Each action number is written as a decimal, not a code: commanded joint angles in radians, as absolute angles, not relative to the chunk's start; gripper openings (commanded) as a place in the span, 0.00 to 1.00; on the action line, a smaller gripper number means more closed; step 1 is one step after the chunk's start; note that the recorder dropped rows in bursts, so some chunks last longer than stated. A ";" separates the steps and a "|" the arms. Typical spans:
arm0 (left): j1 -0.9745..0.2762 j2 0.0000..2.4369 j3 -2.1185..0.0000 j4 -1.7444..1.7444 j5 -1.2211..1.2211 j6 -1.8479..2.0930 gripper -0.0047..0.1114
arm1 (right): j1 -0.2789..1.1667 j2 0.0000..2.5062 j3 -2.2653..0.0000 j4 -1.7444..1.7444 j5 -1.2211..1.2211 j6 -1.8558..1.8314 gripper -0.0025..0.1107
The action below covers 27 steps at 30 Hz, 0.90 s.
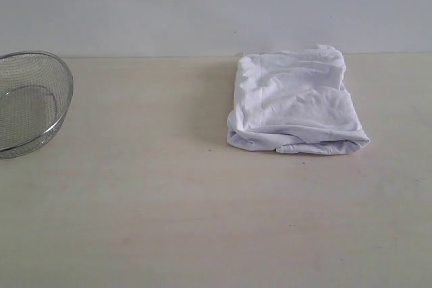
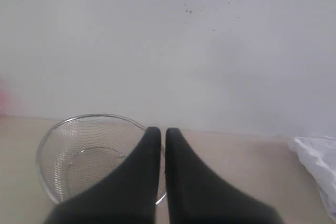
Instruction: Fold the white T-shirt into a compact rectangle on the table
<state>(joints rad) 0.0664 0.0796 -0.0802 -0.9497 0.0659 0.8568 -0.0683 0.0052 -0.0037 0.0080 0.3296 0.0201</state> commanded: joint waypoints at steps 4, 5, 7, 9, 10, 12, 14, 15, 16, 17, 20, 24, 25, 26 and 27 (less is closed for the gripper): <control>0.088 0.000 0.000 -0.934 0.089 0.869 0.08 | -0.071 0.000 0.000 0.010 0.322 0.023 0.02; 0.088 0.000 0.000 -0.910 0.107 0.880 0.08 | -0.071 0.000 0.000 0.010 0.322 0.023 0.02; 0.088 0.000 0.000 -0.897 0.112 0.882 0.08 | -0.071 0.000 0.000 0.010 0.322 0.023 0.02; 0.088 0.000 0.000 -0.898 0.114 0.882 0.08 | -0.071 0.000 0.000 0.010 0.322 0.023 0.02; 0.088 0.000 0.000 -0.900 0.114 0.878 0.08 | -0.071 0.000 0.000 0.010 0.322 0.023 0.02; 0.088 0.000 0.000 -0.900 0.114 0.843 0.08 | -0.071 0.000 0.000 0.010 0.322 0.023 0.02; 0.088 0.000 0.000 -0.900 0.114 0.775 0.08 | -0.071 0.000 0.000 0.010 0.322 0.023 0.02; 0.088 0.000 0.000 -0.900 0.116 0.721 0.08 | -0.071 0.000 0.000 0.010 0.322 0.023 0.02; 0.088 0.000 0.000 -0.900 0.120 0.667 0.08 | -0.071 0.000 0.000 0.010 0.322 0.023 0.02; 0.088 0.000 0.000 -0.900 0.123 0.589 0.08 | -0.071 0.000 0.000 0.010 0.322 0.023 0.02; 0.088 0.000 0.000 -0.887 0.140 0.309 0.08 | -0.071 0.000 0.000 0.010 0.322 0.023 0.02; 0.088 0.000 0.000 -0.631 0.165 -0.065 0.08 | -0.071 0.000 0.000 0.010 0.322 0.023 0.02; 0.088 0.000 0.000 -0.522 0.165 -0.110 0.08 | -0.071 0.000 0.000 0.010 0.322 0.023 0.02; 0.088 0.000 0.000 -0.410 0.165 -0.138 0.08 | -0.071 0.000 0.000 0.010 0.322 0.023 0.02; 0.088 0.000 0.000 -0.312 0.165 -0.140 0.08 | -0.071 0.000 0.000 0.010 0.322 0.023 0.02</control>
